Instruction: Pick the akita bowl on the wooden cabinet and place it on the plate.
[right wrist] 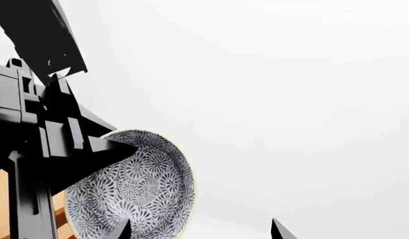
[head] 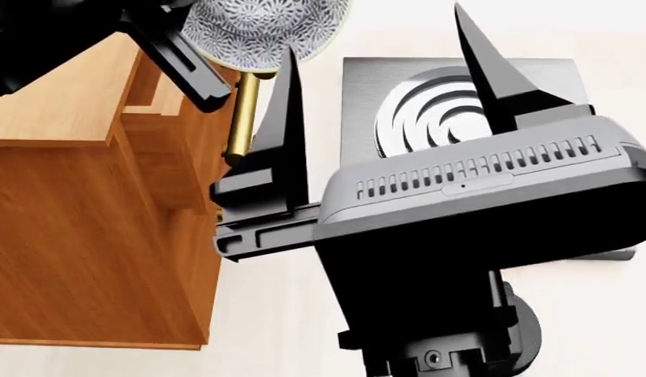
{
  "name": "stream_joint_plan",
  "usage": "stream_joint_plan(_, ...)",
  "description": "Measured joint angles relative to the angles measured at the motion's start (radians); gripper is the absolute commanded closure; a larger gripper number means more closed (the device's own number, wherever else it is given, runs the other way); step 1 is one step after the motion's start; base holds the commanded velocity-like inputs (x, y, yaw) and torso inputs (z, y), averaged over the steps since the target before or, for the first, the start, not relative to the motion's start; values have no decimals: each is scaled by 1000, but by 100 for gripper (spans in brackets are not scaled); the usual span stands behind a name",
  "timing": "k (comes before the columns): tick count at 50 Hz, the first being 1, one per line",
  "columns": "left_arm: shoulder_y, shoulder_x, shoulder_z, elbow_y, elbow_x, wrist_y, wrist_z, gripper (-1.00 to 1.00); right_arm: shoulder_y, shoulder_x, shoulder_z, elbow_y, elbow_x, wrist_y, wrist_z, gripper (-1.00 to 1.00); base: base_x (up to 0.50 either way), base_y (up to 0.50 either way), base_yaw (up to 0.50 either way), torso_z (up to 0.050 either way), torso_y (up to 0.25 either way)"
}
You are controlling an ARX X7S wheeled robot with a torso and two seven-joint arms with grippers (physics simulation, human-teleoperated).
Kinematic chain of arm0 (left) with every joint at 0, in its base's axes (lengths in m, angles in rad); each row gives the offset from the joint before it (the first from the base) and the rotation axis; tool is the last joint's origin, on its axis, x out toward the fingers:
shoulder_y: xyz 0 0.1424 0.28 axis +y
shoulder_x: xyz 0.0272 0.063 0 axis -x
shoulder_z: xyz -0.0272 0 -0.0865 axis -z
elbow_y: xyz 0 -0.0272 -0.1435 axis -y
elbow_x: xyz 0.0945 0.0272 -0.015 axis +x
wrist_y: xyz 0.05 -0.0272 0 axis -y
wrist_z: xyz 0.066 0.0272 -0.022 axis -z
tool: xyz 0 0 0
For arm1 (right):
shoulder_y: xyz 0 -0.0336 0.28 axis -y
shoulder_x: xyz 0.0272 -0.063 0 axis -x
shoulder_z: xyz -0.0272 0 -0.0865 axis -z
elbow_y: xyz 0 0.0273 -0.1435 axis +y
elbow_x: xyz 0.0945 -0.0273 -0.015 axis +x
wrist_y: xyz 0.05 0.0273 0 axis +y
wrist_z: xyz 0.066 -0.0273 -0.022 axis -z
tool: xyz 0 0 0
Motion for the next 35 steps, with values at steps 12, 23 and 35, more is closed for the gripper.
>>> stream_joint_plan(12, 13, -14, -4, 29, -10, 9, 6, 100, -9, 4, -4, -8, -5, -7, 7, -100, 0, 0, 0, 0, 1)
stream_joint_plan(23, 21, -27, -10, 57, -21, 20, 14, 100, -9, 5, -7, -6, -5, -11, 9, -100, 0, 0, 0, 0, 0)
stream_joint_plan(35, 32, -42, -11, 87, -26, 39, 39, 100, -5, 7, -9, -2, -5, -14, 8, -100, 0, 0, 0, 0, 1)
